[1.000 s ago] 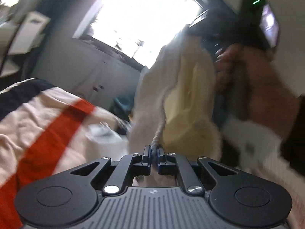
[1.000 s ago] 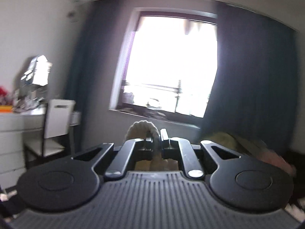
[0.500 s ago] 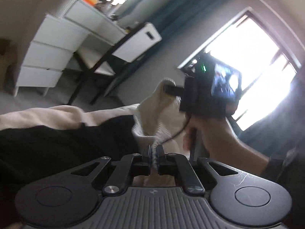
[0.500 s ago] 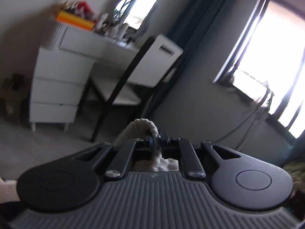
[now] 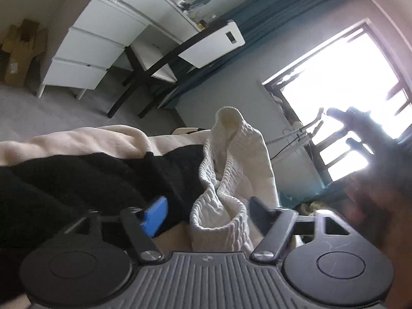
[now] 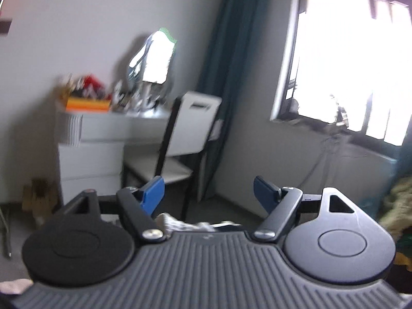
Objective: Fold clothes
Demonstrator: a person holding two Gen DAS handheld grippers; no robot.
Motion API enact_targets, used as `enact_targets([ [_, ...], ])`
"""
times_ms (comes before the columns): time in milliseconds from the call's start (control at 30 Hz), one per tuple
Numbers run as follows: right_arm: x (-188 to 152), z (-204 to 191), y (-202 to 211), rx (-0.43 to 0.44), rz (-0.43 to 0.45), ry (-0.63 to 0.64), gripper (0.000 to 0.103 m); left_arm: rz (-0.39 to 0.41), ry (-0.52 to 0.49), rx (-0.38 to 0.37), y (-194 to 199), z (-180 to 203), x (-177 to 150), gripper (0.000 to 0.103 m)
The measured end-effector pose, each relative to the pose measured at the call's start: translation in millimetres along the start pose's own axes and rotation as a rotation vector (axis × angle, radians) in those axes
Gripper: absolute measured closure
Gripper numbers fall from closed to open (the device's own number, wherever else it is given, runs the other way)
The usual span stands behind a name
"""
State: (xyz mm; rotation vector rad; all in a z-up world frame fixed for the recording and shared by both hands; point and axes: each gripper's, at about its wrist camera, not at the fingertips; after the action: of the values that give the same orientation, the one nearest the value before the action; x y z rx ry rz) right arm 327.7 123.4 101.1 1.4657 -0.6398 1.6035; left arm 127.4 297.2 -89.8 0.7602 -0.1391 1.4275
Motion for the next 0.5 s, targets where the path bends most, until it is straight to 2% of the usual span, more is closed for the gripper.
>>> enact_targets([
  [100,3,31,74,-0.068,-0.011,-0.066,0.025,0.007,0.011,-0.026,26,7,-1,0.019],
  [167,-4,51,125,-0.107,-0.038,-0.09,0.025,0.009,-0.016,-0.049,40,17,-5,0.019],
  [367,-56,95,277,-0.274,-0.053,-0.197,0.025,0.005,-0.151,-0.11,82,57,-35,0.018],
  [500,-96,114,348,-0.356,-0.065,-0.293,0.025,-0.068,-0.237,-0.135,92,79,-67,0.018],
])
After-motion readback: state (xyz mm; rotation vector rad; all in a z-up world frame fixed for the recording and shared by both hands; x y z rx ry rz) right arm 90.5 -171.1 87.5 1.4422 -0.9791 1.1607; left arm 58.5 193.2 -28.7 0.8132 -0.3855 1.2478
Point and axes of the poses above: each gripper's, at about its wrist camera, not at the fingertips, and y roughly against the way its jaws point, z to its right, x to its top, and after that the axes turned 1 degree about z, right-handed
